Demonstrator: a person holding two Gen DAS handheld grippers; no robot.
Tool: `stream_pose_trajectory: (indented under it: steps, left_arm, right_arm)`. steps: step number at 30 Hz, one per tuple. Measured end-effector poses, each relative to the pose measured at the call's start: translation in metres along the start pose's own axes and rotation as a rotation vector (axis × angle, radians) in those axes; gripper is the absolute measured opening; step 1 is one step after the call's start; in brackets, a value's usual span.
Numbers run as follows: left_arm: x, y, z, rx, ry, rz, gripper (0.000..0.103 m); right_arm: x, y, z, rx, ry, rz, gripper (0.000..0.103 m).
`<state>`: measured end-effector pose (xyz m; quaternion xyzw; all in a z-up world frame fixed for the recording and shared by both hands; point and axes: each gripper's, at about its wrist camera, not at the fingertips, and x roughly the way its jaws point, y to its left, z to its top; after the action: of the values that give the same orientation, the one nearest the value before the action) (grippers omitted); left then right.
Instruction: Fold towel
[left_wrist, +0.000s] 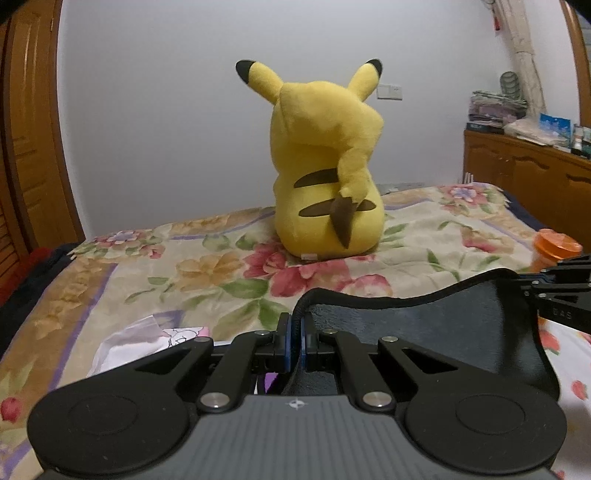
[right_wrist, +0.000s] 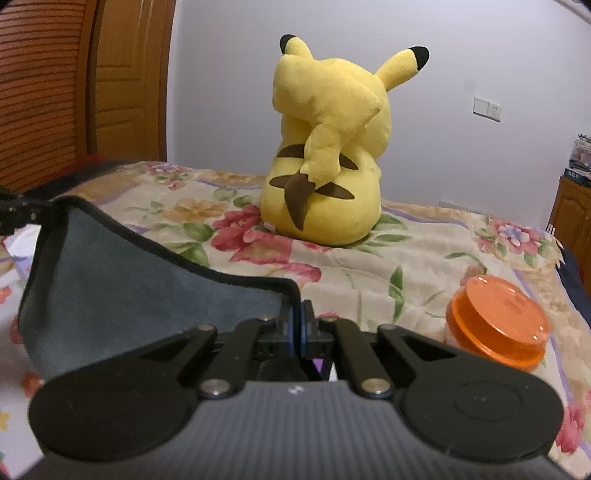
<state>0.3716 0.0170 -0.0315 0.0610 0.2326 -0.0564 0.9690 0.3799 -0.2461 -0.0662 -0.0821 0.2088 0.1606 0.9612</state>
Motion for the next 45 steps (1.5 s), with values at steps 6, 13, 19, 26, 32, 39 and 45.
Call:
stream_pose_trajectory:
  steps: [6,13,19,26,32,39,45]
  left_arm:
    - [0.032,0.005,-0.005,-0.007,0.026,0.027,0.007]
    - [0.070,0.008,-0.015,0.022,0.089,0.043,0.007]
    - [0.090,0.010,-0.029,0.007,0.147,0.060,0.011]
    - [0.088,-0.001,-0.035,0.027,0.169,0.036,0.066]
    - [0.072,-0.010,-0.040,-0.011,0.175,0.020,0.081]
    - [0.043,-0.021,-0.043,0.016,0.187,0.017,0.085]
    - [0.014,-0.026,-0.035,0.012,0.183,0.004,0.085]
  right_arm:
    - [0.022,-0.003,-0.003,-0.006,0.000,-0.005,0.004]
    - [0.050,-0.004,-0.014,-0.042,0.021,-0.010,0.004]
    - [0.067,-0.007,-0.024,-0.027,0.054,-0.007,0.005]
    - [0.061,-0.008,-0.029,0.012,0.045,0.019,0.052]
    - [0.050,-0.010,-0.032,0.093,0.053,0.050,0.056]
    - [0.029,-0.005,-0.034,0.162,0.073,0.022,0.083]
    - [0.003,-0.009,-0.033,0.211,0.089,0.003,0.096]
